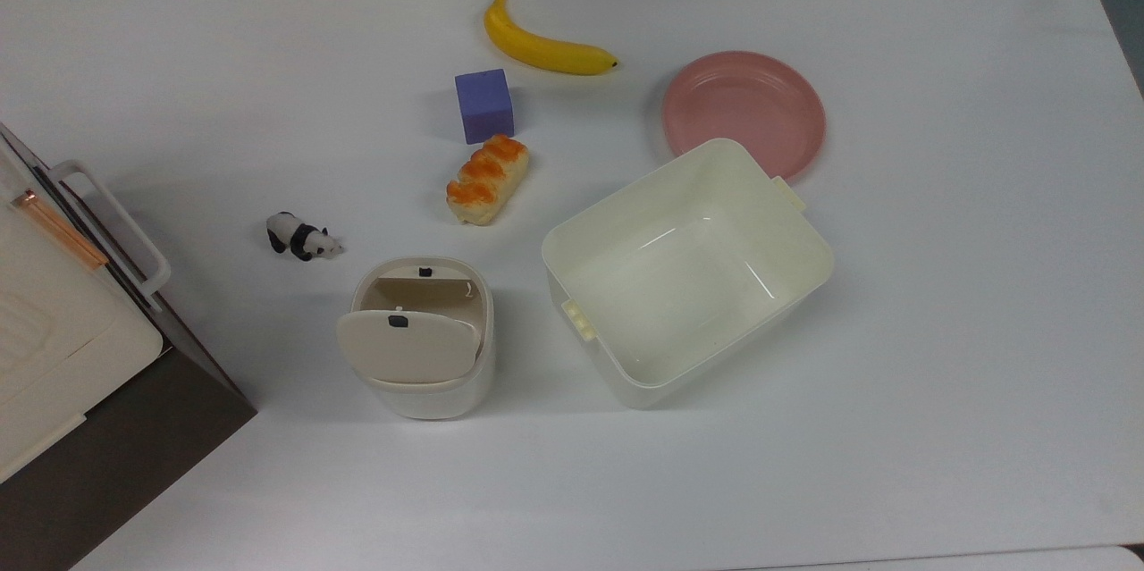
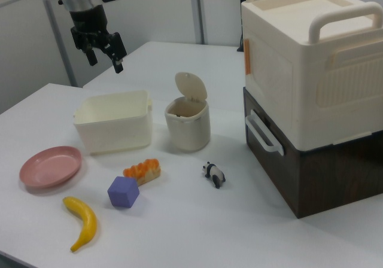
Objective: Grab it up and put it in the trash
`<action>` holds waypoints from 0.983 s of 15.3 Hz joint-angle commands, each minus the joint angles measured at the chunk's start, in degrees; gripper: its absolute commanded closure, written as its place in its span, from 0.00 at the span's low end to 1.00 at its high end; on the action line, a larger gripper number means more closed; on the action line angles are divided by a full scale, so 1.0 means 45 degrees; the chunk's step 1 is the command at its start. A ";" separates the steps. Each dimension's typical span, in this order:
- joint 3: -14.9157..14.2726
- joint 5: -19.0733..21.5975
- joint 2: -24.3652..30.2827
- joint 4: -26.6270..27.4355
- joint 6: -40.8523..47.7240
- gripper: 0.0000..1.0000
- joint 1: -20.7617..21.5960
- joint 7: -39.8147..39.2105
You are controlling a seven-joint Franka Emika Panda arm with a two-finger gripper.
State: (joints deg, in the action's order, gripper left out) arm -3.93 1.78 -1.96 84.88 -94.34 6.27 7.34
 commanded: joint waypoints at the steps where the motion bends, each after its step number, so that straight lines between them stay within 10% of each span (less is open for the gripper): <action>1: -0.0279 -0.0025 0.0494 0.0651 -0.0345 0.00 0.0247 0.0087; 15: -0.0337 0.0014 0.0494 0.0475 -0.0247 0.00 0.0130 0.0205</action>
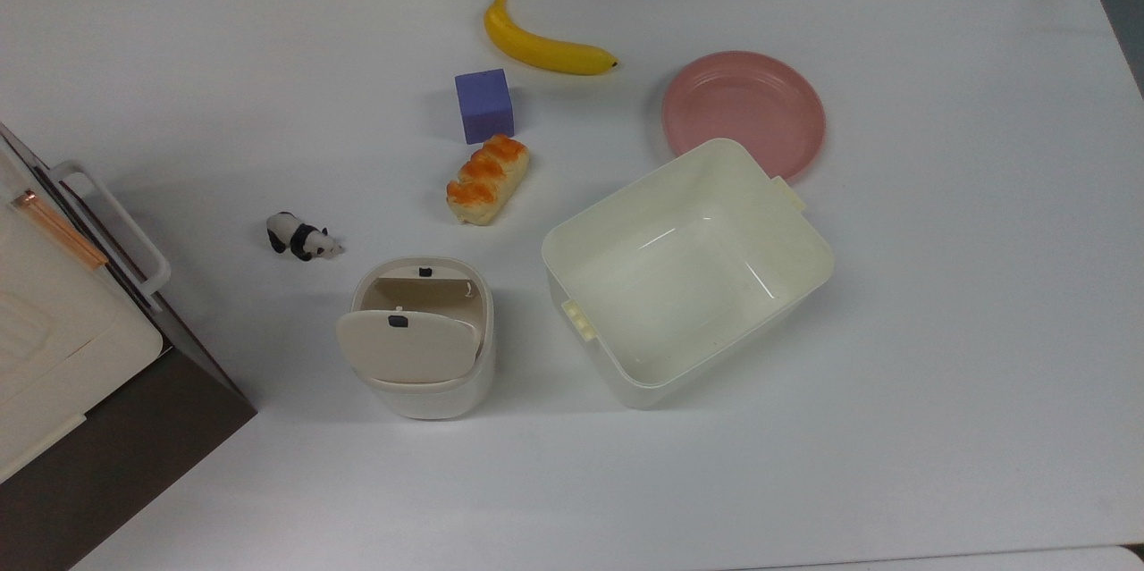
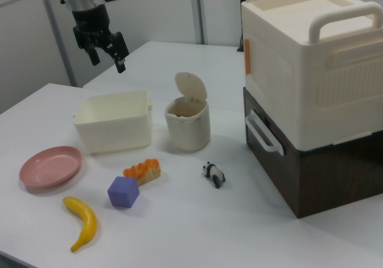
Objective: Grab it up and put it in the trash
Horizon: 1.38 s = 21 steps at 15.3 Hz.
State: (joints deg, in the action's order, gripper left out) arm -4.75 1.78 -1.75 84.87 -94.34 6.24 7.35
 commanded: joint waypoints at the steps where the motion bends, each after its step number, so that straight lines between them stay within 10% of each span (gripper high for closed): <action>1: -0.0156 0.0014 0.0447 0.0476 -0.0247 0.00 0.0138 0.0202; 21: -0.0156 0.0033 0.0408 0.0398 0.0065 0.00 0.0040 0.0202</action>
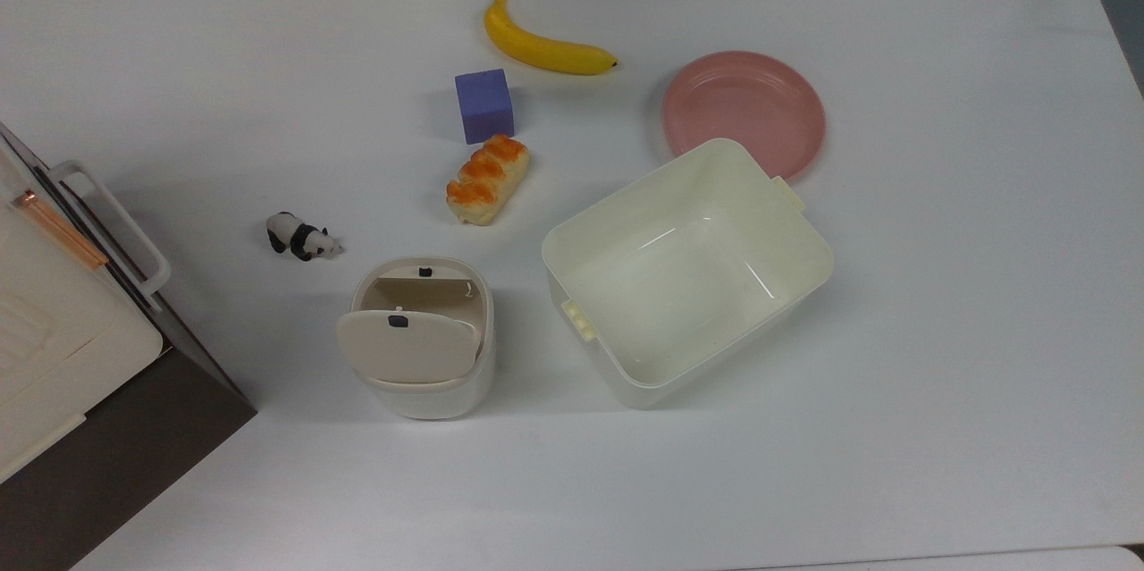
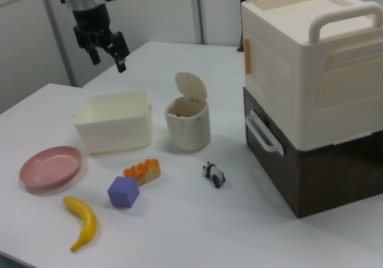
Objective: Grab it up and put it in the trash
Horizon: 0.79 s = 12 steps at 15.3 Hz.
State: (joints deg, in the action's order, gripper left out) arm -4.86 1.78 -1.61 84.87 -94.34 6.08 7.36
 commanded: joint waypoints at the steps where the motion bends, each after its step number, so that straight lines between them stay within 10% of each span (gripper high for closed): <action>1: -0.0132 0.0033 0.0378 0.0398 0.0065 0.00 0.0074 0.0201; 12: -0.0132 -0.0006 0.0339 0.0554 0.0065 0.00 -0.0062 -0.0208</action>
State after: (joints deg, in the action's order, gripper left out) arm -5.05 1.78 -1.62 85.06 -94.33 5.72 7.36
